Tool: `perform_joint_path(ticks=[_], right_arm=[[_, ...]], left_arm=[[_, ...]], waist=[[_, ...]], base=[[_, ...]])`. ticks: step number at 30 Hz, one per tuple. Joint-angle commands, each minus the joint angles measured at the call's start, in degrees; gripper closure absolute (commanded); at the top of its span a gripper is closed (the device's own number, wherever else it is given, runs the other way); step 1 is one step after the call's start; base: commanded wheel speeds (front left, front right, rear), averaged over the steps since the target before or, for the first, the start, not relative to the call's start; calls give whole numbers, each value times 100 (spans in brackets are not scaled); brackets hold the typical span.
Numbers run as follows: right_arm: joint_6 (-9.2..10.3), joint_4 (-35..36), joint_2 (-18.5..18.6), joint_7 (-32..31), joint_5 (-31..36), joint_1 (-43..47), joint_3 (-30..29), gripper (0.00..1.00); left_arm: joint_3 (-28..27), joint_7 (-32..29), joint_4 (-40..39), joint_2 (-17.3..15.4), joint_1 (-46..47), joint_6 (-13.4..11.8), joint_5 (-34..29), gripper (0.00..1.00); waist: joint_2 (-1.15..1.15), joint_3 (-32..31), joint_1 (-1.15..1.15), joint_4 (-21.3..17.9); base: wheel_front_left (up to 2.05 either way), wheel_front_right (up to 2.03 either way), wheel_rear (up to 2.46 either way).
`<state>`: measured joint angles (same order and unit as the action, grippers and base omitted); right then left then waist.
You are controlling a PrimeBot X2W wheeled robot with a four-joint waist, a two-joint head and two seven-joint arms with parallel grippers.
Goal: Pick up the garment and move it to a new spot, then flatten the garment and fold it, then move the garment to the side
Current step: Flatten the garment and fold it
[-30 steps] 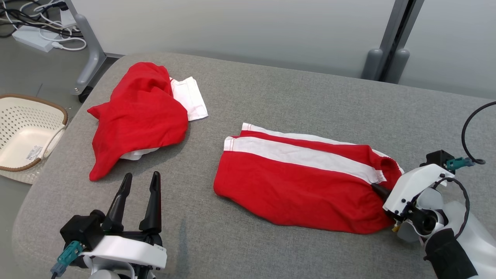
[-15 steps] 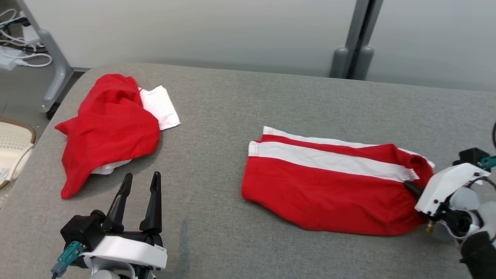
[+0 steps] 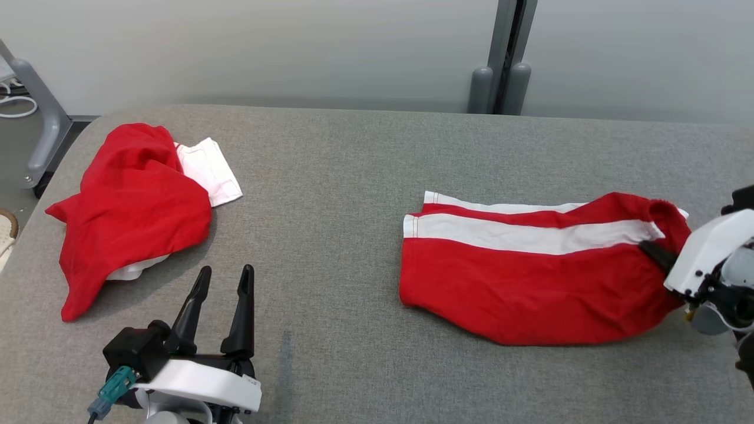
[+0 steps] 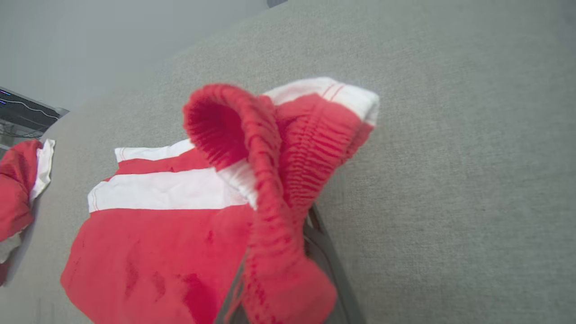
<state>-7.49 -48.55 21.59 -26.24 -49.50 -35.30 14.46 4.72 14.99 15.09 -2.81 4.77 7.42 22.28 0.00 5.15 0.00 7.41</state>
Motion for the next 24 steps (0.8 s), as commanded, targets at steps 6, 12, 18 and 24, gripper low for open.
perform_joint_path(ticks=[6, 12, 18, 24], right_arm=[[-2, 601, -164, -689, -695, -126, -214, 100], [-3, 1035, -431, -1136, -1227, -32, -420, 100], [-3, 893, -911, -1343, -1616, -60, -757, 100], [-3, 532, -1279, -1283, -1613, -202, -882, 100]], left_arm=[[46, 24, 87, -20, 29, 1, 47, 0], [135, 24, 123, -20, 7, 3, 111, 0], [235, 24, 151, -18, 35, -5, 196, 0], [265, 24, 175, -20, 75, -13, 245, 0]], waist=[[0, -14, 0, 163], [0, -15, 0, 396], [0, 22, 0, 649], [0, 88, 0, 865]], base=[[0, 0, 0], [0, 0, 0], [0, 0, 0], [0, 0, 0]])
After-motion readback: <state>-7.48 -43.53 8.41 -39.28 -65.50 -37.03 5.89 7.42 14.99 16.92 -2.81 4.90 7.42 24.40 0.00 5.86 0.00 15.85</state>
